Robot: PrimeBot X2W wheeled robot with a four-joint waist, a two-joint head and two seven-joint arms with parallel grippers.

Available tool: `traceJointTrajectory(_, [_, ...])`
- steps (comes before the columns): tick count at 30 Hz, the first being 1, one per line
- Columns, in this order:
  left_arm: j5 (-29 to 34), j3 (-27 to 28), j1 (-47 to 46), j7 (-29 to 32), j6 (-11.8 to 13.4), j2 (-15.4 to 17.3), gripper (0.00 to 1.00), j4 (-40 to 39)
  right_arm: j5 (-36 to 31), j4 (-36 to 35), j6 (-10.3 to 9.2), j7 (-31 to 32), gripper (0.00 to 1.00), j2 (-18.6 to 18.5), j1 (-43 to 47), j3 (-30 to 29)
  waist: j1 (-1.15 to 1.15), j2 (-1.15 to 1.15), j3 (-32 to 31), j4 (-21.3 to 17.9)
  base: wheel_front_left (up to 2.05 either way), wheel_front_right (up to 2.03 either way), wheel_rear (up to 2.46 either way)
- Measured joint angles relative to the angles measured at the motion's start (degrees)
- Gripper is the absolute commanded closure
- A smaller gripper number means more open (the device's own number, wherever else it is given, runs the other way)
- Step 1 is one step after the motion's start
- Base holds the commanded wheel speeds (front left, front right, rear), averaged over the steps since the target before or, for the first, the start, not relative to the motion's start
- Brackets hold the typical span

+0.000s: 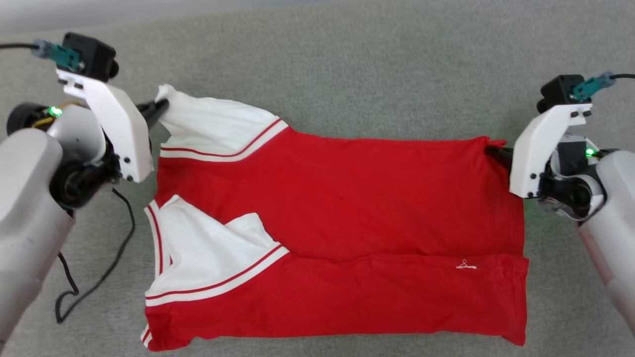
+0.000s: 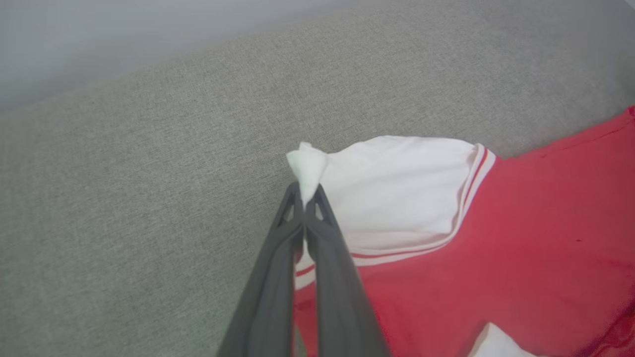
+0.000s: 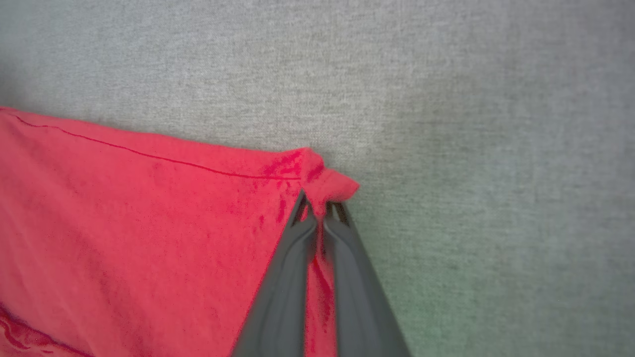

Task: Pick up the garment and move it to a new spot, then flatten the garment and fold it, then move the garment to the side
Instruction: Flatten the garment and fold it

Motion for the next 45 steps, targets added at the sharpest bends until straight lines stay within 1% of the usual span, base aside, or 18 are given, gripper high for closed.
traceJointTrajectory(4, [-1.4, -0.9, 2.0, -0.4, -0.2, -0.3, 1.00, -0.3, 2.6, -1.4, 0.00, -1.2, 1.00, -2.8, 1.3, 2.3, 0.00, 0.00, -2.1, 0.7, 0.00, 0.00, 0.00])
traceJointTrajectory(9, [-3.5, -1.6, 5.4, -1.1, -0.2, 0.2, 1.00, -2.0, 6.3, -5.5, 0.00, -2.6, 1.00, -6.2, 4.9, 4.8, 0.00, 0.00, -5.0, 1.5, 0.00, 0.00, 0.00])
traceJointTrajectory(15, [-6.1, -1.7, 10.2, -2.3, -0.3, 2.6, 1.00, -4.5, 9.8, -10.5, 0.00, -3.4, 1.00, -10.0, 10.6, 6.6, 0.00, 0.00, -8.5, 2.4, 0.00, 0.00, 0.00])
traceJointTrajectory(21, [-9.9, -1.4, 16.9, -2.8, -0.2, 5.1, 1.00, -7.4, 11.4, -14.9, 0.00, -3.5, 1.00, -12.2, 16.3, 8.0, 0.00, 0.00, -11.8, 2.6, 0.00, 0.00, 0.00])
traceJointTrajectory(25, [-11.7, -1.3, 21.7, -3.5, 0.6, 6.9, 1.00, -10.5, 12.4, -17.4, 0.00, -2.6, 1.00, -13.0, 21.0, 8.9, 0.00, 0.00, -13.8, 2.4, 0.00, 0.00, 0.00])
traceJointTrajectory(32, [-14.7, -1.1, 28.9, -4.2, 2.7, 10.1, 1.00, -15.6, 13.4, -20.8, 0.00, -1.8, 1.00, -14.4, 26.9, 7.7, -0.01, 0.00, -15.2, 2.3, 0.00, 0.00, 0.00])
traceJointTrajectory(37, [-16.0, -1.0, 31.7, -5.0, 4.1, 10.5, 1.00, -17.7, 13.8, -21.9, 0.00, -1.1, 1.00, -14.6, 30.4, 6.0, -0.01, 0.00, -15.2, 2.5, 0.00, 0.00, 0.00])
traceJointTrajectory(41, [-16.2, -1.0, 32.8, -5.4, 5.2, 10.5, 1.00, -17.3, 13.6, -22.9, 0.00, -0.4, 1.00, -14.2, 31.6, 5.1, 0.00, 0.00, -14.8, 2.3, 0.00, 0.00, 0.00])
traceJointTrajectory(45, [-16.6, -1.2, 33.5, -5.7, 5.2, 9.9, 1.00, -16.4, 13.0, -23.2, 0.00, 0.7, 1.00, -13.1, 32.0, 4.6, 0.00, 0.00, -14.1, 2.0, 0.00, 0.00, 0.00])
